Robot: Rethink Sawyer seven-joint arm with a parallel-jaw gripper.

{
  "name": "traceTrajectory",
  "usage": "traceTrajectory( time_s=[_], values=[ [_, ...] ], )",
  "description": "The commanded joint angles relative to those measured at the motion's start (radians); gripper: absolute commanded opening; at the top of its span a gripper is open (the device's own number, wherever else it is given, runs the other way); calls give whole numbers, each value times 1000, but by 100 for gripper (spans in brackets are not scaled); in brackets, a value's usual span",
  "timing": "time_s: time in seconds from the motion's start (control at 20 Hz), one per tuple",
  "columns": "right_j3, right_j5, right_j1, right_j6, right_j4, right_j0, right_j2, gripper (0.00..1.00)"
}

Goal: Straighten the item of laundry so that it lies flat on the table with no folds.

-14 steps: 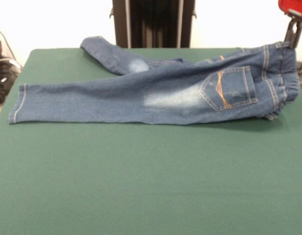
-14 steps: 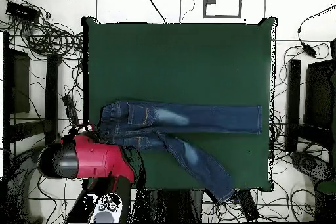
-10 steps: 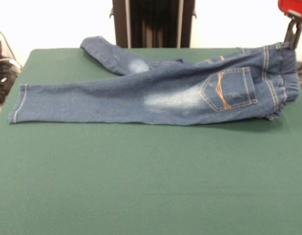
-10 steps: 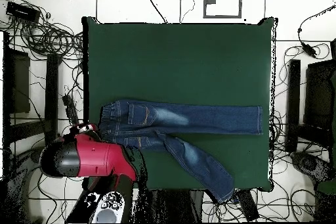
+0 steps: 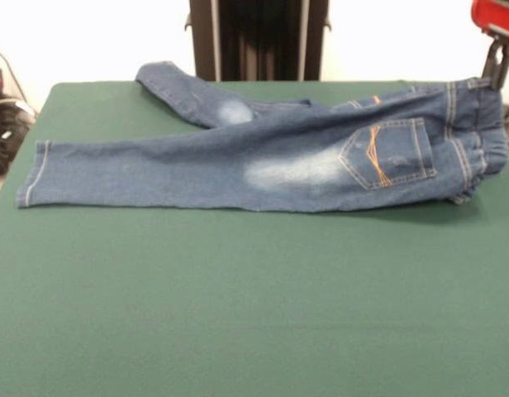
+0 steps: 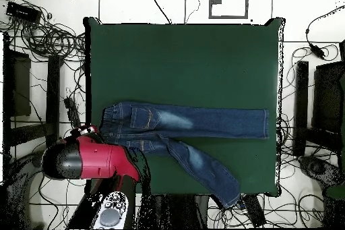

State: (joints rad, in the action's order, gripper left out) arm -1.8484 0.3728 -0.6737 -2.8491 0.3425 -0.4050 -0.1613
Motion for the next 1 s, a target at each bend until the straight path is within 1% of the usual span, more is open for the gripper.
traceTrajectory(
  time_s=[0.05,0.25,0.45,0.75,0.9,0.95,1.0],
  values=[
    [59,-52,68,-160,92,-69,176,0],
    [116,1,92,-232,137,-142,131,0],
    [152,30,107,-251,166,-184,110,0],
    [201,47,124,-275,221,-235,100,0],
    [223,44,141,-276,248,-247,101,0],
    [215,35,142,-267,257,-237,111,0],
    [231,50,147,-279,263,-249,98,0]
  ],
)
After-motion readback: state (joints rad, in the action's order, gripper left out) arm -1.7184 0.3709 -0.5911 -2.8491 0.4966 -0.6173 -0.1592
